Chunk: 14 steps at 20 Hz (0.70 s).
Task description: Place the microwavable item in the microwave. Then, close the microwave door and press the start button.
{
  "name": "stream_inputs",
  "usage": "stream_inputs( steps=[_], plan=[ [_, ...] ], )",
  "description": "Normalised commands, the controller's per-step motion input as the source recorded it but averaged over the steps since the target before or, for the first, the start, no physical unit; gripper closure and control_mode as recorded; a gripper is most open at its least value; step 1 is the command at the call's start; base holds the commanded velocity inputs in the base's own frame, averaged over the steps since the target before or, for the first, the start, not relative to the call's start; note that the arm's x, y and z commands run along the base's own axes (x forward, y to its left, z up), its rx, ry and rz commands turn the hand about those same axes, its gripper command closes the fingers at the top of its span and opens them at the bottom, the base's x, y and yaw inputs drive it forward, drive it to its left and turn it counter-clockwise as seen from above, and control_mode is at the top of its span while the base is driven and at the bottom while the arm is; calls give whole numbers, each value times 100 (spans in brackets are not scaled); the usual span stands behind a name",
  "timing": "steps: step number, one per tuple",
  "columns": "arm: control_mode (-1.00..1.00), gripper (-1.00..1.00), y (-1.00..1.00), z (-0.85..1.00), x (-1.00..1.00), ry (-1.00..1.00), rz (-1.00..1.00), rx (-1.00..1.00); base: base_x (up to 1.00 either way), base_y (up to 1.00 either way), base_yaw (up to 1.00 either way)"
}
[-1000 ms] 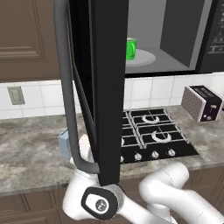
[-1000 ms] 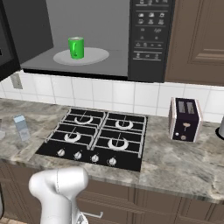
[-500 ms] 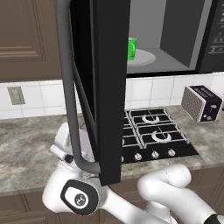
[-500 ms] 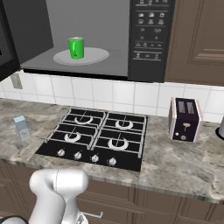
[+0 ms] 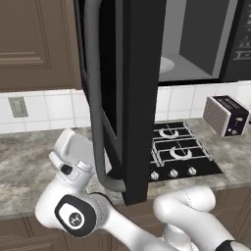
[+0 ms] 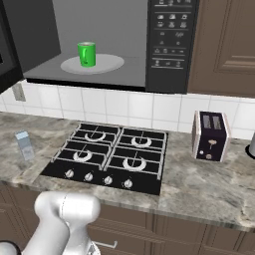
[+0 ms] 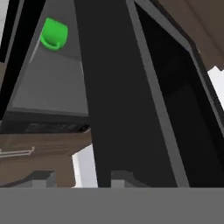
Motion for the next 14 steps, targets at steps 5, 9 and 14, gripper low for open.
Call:
stream_inputs(
  steps=[5,9,14],
  plan=[
    [-100,-100,-87,36,-13,0,-5,8,0,0,0],
    [-100,-100,-100,28,0,3,-2,18,0,0,0],
    [-100,-100,-100,28,0,9,0,17,0,0,0]
  ],
)
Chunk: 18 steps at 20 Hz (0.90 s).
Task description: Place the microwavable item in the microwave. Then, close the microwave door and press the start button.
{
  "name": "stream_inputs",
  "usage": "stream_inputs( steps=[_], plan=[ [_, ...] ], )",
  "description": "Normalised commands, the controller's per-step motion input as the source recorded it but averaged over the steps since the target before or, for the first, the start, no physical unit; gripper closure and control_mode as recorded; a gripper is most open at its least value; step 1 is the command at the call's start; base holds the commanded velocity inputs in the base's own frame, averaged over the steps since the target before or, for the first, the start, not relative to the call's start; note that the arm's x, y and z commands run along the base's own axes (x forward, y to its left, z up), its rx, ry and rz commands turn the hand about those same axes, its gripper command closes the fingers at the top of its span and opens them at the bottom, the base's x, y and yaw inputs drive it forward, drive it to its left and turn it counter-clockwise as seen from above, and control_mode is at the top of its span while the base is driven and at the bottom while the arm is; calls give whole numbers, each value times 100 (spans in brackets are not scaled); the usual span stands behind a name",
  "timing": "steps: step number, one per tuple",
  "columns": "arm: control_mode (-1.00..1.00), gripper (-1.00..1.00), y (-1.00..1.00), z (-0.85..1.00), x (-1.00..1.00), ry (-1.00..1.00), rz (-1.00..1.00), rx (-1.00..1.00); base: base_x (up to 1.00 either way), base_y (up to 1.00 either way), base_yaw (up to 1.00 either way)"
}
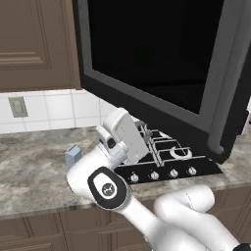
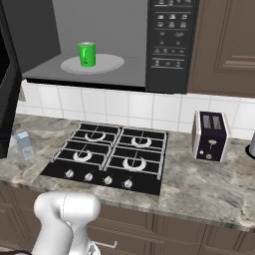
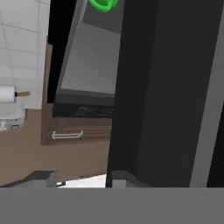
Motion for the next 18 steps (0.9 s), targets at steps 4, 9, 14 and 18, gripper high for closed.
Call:
stream_inputs(
  steps=[4,9,14,18],
  plan=[
    [-100,-100,-100,25,0,16,0,13,0,0,0],
    [-100,-100,-95,28,0,19,0,10,0,0,0],
    [-100,-100,-78,31,1,21,0,6,0,0,0],
    [-100,-100,-61,41,4,27,0,4,0,0,0]
  ],
)
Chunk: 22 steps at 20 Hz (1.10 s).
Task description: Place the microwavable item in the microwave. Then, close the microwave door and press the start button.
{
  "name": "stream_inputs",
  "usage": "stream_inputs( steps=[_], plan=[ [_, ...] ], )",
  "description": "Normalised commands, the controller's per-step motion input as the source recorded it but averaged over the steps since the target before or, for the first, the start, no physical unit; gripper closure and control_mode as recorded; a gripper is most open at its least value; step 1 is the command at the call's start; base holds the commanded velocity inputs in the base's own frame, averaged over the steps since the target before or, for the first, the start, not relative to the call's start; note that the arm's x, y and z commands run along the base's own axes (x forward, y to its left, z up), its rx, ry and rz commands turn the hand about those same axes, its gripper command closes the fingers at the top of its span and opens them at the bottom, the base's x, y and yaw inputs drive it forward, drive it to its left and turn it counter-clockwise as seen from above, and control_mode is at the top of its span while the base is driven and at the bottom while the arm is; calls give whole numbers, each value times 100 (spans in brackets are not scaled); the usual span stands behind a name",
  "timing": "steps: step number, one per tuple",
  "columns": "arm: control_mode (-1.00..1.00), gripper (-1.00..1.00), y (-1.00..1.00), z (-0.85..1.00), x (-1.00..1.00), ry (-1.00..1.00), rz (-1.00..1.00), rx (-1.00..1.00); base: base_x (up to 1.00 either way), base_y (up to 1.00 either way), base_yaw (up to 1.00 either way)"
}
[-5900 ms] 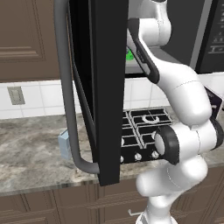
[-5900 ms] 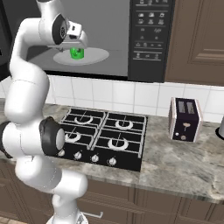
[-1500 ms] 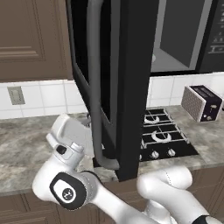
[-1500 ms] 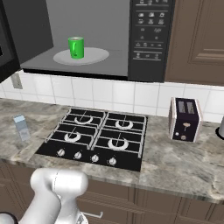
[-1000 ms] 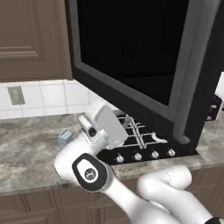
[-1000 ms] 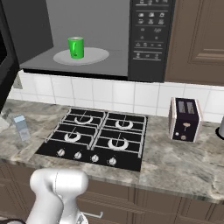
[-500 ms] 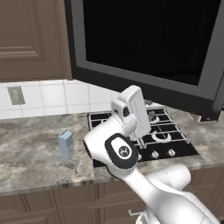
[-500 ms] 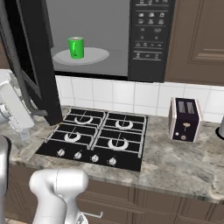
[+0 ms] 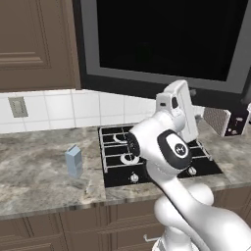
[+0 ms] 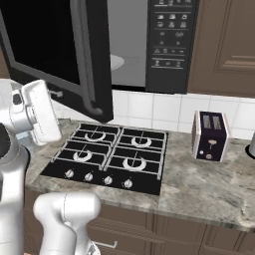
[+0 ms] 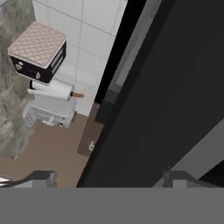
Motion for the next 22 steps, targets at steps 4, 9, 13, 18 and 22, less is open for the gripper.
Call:
stream_inputs(
  steps=[4,9,13,18,22],
  plan=[
    [-100,-100,-53,46,5,29,0,2,0,0,0],
    [-100,-100,-44,34,5,32,0,0,0,0,0],
    [-100,-100,-28,6,29,32,2,0,0,0,0],
    [-100,-100,-12,0,57,23,11,5,0,0,0],
    [-100,-100,-1,0,68,12,17,9,0,0,0]
  ],
)
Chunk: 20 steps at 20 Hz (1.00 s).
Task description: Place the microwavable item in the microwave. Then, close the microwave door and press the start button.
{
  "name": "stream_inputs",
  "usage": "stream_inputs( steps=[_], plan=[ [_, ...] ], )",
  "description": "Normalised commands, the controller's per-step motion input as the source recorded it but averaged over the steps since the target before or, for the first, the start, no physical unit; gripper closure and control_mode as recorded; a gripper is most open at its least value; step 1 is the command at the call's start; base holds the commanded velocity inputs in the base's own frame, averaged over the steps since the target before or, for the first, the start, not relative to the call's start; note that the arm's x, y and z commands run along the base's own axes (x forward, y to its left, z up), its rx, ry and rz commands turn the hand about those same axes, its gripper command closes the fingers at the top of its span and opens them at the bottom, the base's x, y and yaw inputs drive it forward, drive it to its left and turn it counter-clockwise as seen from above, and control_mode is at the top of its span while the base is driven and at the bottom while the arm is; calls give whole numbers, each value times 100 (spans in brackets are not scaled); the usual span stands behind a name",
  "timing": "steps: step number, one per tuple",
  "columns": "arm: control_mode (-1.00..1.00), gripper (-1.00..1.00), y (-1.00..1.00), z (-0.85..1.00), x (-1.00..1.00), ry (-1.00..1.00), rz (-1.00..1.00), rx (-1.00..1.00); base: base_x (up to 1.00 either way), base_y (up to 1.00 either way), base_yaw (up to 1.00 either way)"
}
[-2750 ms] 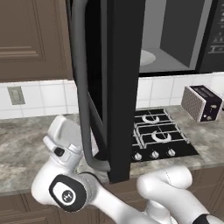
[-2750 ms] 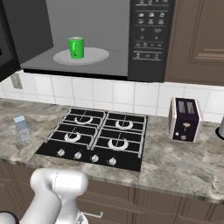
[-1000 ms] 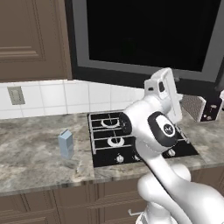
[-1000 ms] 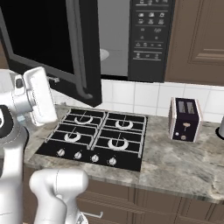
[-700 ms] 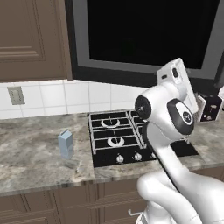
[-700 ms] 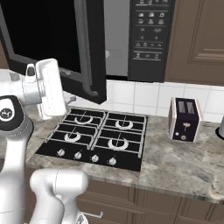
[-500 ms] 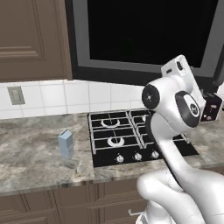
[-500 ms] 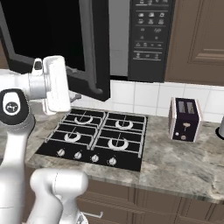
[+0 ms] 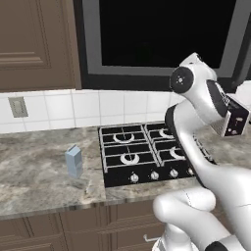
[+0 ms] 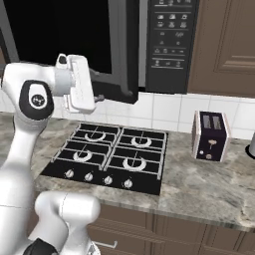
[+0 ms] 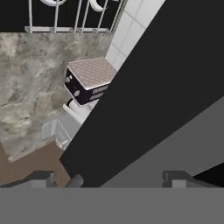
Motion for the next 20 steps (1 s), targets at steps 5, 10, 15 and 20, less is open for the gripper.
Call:
stream_inputs(
  steps=[5,10,15,20],
  plan=[
    [-100,-100,0,0,51,1,20,11,0,0,0],
    [-100,-100,0,0,39,-5,22,13,0,0,0],
    [-100,-100,-2,-1,31,-8,22,15,0,0,0],
    [-100,-100,0,-22,35,-4,23,15,0,0,0]
  ],
)
